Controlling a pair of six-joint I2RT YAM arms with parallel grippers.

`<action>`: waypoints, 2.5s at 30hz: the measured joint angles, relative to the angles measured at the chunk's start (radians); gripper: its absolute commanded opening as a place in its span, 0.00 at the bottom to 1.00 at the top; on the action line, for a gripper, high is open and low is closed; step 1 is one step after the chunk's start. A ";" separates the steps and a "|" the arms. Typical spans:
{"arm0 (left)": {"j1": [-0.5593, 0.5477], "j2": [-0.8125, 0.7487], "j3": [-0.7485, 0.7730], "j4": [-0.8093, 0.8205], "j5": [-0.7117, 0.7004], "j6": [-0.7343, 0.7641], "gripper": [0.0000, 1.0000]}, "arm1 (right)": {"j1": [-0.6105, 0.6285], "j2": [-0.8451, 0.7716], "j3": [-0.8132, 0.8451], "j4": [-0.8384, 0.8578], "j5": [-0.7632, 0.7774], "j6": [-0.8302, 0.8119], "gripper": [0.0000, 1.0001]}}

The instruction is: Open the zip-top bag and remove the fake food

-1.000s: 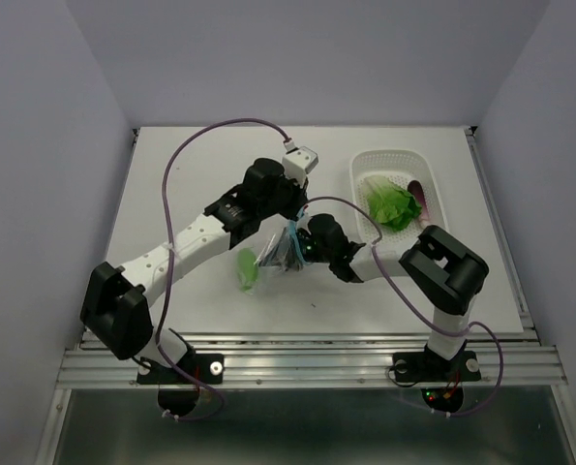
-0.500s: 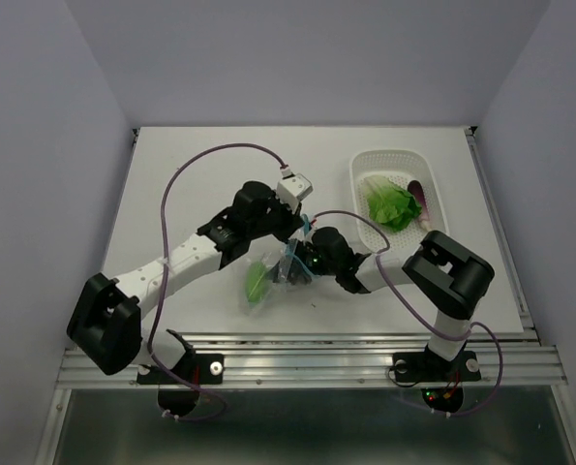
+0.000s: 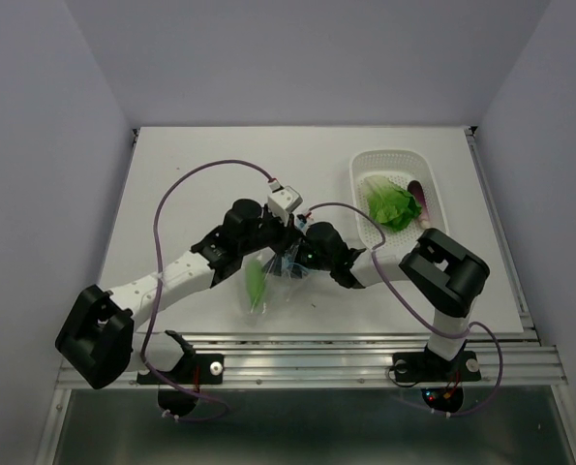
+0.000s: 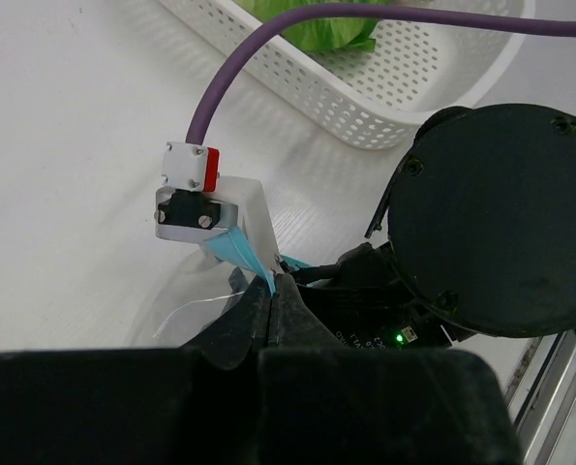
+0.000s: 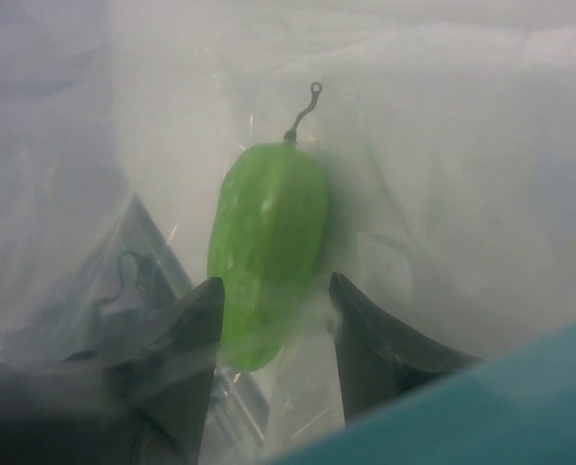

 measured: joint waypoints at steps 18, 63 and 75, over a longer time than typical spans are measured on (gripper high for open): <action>-0.005 -0.287 -0.005 -0.208 -0.381 -0.321 0.99 | 0.005 -0.001 -0.002 0.051 -0.029 -0.097 0.52; 0.166 -0.187 -0.409 -0.278 -0.328 -0.977 0.00 | 0.029 0.112 0.104 -0.023 -0.031 -0.112 0.59; 0.166 -0.105 -0.363 -0.268 -0.348 -0.952 0.00 | 0.035 0.080 0.112 -0.106 0.019 -0.105 0.28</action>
